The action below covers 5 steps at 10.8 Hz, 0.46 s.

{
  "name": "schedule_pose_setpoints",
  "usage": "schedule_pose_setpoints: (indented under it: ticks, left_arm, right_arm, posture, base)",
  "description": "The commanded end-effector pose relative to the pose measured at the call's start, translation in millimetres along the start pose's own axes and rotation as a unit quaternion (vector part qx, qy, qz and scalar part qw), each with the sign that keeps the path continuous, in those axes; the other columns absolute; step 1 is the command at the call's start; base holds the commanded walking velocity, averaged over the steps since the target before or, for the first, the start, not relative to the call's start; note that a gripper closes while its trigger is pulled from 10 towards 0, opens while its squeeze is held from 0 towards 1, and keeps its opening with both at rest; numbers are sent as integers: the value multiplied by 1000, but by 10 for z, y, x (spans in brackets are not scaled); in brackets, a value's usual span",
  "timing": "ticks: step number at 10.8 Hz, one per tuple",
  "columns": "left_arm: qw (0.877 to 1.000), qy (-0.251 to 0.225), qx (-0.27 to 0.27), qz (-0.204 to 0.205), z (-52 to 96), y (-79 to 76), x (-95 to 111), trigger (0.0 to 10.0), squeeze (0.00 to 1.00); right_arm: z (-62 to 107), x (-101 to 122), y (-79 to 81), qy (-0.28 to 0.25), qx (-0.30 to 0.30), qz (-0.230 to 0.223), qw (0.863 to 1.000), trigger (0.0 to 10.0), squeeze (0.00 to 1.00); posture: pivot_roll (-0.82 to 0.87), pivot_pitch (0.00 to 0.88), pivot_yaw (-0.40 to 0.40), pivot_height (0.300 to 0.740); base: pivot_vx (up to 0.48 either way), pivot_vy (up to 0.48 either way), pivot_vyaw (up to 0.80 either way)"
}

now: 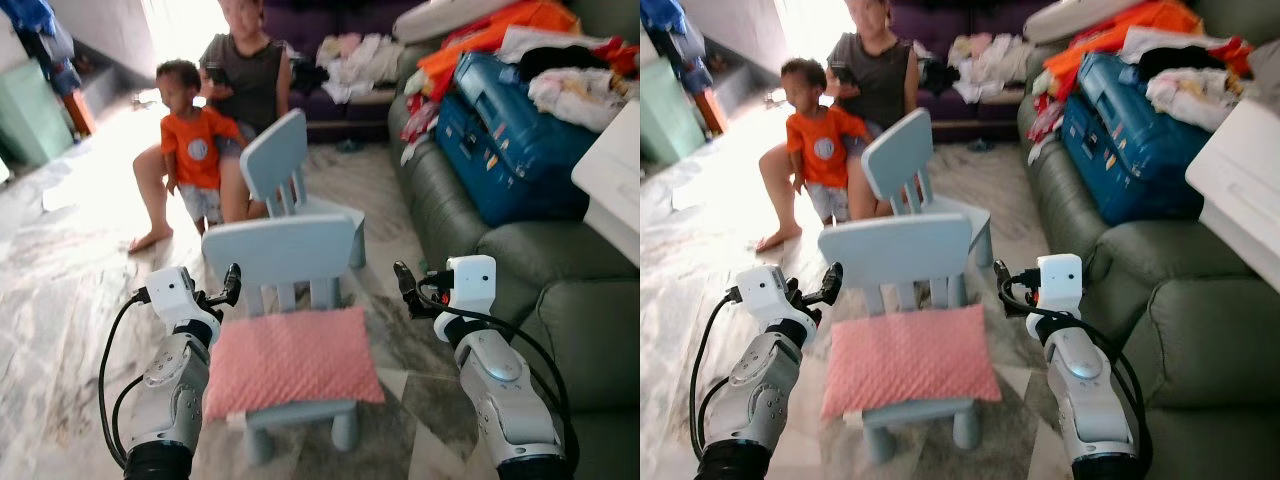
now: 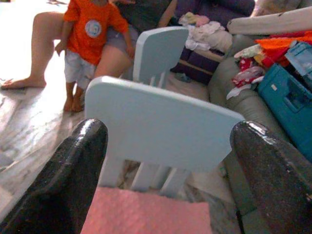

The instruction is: Move the pillow to the sofa

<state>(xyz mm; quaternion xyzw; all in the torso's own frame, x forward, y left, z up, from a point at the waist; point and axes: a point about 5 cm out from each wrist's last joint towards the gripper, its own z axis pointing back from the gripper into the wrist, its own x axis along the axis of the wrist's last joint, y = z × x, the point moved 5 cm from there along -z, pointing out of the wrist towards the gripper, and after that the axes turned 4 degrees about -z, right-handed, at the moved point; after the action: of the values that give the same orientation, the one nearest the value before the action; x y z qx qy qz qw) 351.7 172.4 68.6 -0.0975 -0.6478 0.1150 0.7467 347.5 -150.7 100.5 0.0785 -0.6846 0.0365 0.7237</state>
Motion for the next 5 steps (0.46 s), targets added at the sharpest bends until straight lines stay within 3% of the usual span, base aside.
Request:
schedule_pose_setpoints:
  ticks: [1, 5]
  left_arm:
    - [1000, -9, -3, -5, -8, 4, 61, 10000, 0]
    - [1000, -9, -2, -6, -10, 4, 59, 10000, 0]
  right_arm:
    - [-28, 78, 8, -12, 3, 1, 1000, 10000, 0]
    - [-32, 85, 13, -14, 6, 3, 1000, 10000, 0]
  posture:
    - [-116, 0, 13, 740]
    - [-116, 0, 13, 740]
  base:
    - [322, 0, 0]
    - [313, 0, 0]
